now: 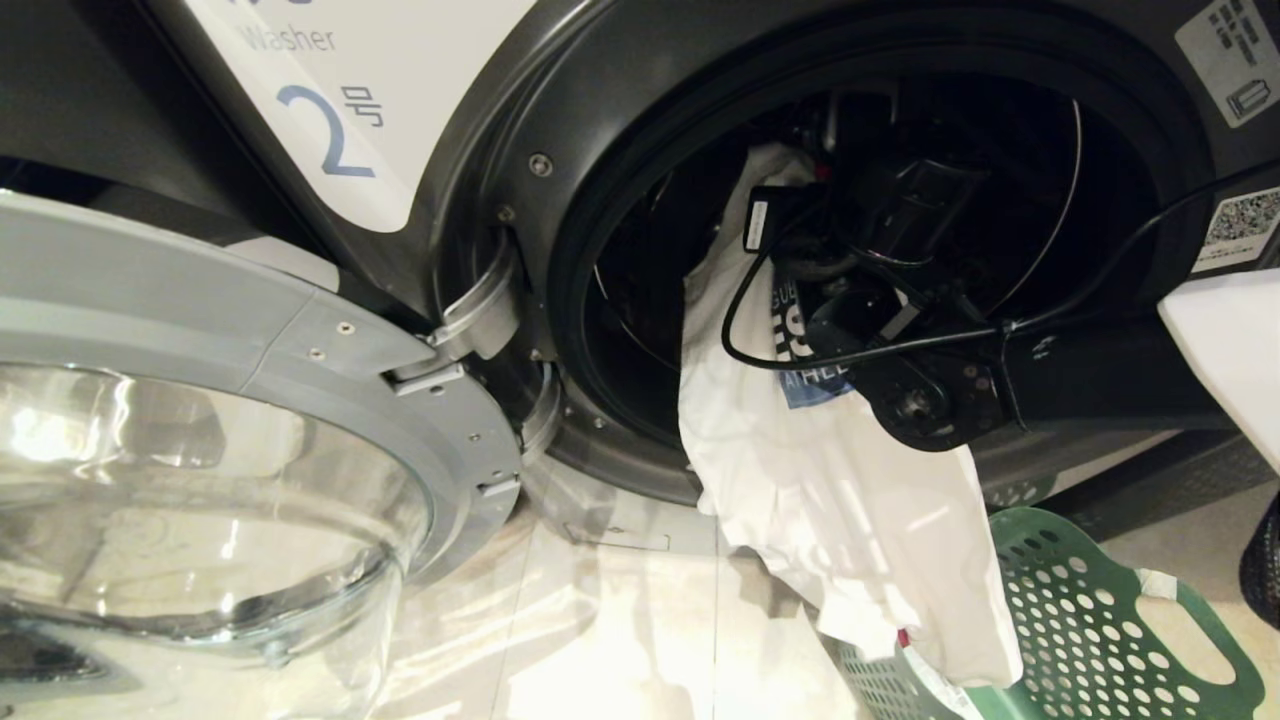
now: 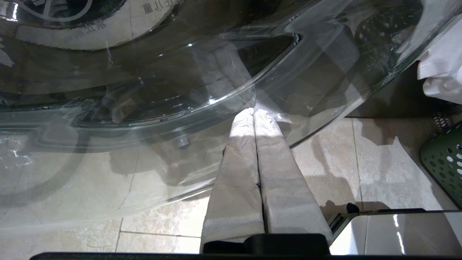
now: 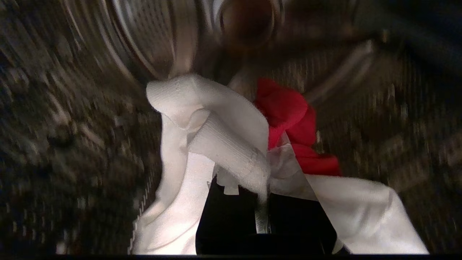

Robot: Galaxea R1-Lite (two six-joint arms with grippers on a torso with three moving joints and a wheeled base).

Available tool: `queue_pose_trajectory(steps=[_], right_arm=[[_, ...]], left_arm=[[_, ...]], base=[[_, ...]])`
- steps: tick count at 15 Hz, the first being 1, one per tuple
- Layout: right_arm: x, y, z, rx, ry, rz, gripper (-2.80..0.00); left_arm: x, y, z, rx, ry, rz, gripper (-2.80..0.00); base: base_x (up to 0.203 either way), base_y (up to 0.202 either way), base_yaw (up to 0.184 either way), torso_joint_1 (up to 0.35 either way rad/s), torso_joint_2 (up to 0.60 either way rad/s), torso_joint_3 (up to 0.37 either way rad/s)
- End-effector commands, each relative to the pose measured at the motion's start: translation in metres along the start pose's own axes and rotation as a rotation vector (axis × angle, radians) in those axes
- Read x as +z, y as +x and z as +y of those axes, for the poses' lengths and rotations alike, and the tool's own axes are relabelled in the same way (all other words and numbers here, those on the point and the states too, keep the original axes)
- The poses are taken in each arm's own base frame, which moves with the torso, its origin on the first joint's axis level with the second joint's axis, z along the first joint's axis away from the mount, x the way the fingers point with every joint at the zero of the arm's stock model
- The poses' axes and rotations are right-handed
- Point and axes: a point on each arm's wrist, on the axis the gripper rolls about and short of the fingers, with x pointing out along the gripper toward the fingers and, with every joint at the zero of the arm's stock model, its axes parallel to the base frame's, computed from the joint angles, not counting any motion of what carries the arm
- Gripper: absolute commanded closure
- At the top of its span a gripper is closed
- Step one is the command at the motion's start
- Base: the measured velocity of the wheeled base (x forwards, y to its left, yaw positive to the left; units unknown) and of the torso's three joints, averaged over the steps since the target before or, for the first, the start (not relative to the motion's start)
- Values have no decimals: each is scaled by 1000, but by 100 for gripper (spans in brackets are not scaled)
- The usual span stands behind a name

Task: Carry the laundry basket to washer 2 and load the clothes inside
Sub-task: Place the clothes into the washing machine

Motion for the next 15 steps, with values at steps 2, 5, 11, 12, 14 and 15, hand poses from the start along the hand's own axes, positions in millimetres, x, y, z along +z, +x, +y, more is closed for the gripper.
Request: queue_pose_trajectory(steps=[2,5,11,12,14,15], right_arm=[[-3,4,2,10,6,-67,0],[-18,10,3,11,-13,-105,0],[-69,34,-4,15,-116,-219,0],[-79,40,-6,9,-126,-213,0],[-93,54,-11,-10,-158,-177,0],[-95,61,-13,-19,-170,-161,0]], left_arm=[[0,0,0,0,0,-1,0],[0,0,0,0,0,-1,0],[0,0,0,0,0,-1,0],[0,0,0,0,0,-1,0],[0,0,0,0,0,-1,0],[0,0,0,0,0,0,0]], base=[[0,0,0,0,0,0],[0,0,0,0,0,0],[0,0,0,0,0,0],[0,0,0,0,0,0],[0,0,0,0,0,0],[0,0,0,0,0,0]])
